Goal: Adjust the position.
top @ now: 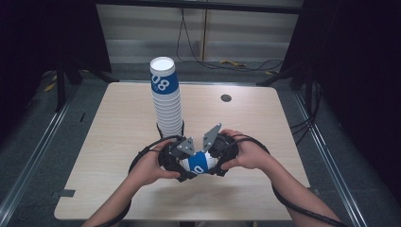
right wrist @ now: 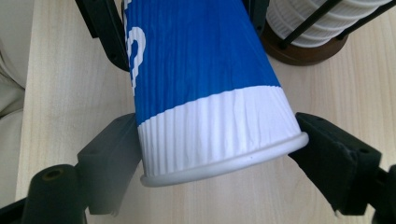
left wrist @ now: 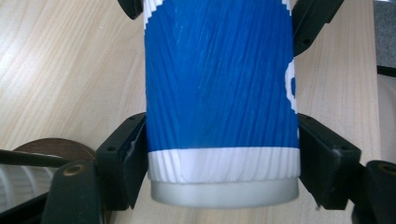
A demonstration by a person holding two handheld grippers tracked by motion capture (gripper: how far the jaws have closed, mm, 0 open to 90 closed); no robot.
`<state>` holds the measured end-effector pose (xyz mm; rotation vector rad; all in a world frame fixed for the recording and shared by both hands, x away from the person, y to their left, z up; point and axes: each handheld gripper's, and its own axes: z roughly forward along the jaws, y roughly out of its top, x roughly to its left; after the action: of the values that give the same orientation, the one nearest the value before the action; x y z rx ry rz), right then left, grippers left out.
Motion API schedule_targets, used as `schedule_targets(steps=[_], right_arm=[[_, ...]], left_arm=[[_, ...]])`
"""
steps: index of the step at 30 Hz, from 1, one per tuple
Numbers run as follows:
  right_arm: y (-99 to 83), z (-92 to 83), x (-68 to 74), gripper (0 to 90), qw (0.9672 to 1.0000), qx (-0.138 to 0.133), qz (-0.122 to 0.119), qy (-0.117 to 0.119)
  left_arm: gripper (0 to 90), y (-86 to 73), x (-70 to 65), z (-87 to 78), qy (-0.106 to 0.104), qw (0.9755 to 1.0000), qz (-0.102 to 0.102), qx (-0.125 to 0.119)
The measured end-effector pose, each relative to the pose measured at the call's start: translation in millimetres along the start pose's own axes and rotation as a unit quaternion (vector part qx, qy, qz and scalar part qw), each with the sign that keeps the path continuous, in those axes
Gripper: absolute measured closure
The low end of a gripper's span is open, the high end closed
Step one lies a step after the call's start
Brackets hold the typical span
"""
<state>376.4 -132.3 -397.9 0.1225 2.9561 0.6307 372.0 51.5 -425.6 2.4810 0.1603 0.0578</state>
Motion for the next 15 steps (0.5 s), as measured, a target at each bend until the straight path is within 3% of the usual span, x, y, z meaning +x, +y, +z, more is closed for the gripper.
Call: schedule_targets(steps=[9,15], right_arm=[[0.7,-2.1,0.6,15.9,0.9999,-0.011,0.002,0.002],[-3.4,-2.3,-0.7,13.2,0.9988,-0.046,0.018,-0.002]], left_arm=[[29.3,-4.6,1.0,-1.8,-0.002,0.9999,0.003,-0.01],[29.2,-9.1,3.0,-6.3,-0.004,0.9996,-0.001,-0.029]])
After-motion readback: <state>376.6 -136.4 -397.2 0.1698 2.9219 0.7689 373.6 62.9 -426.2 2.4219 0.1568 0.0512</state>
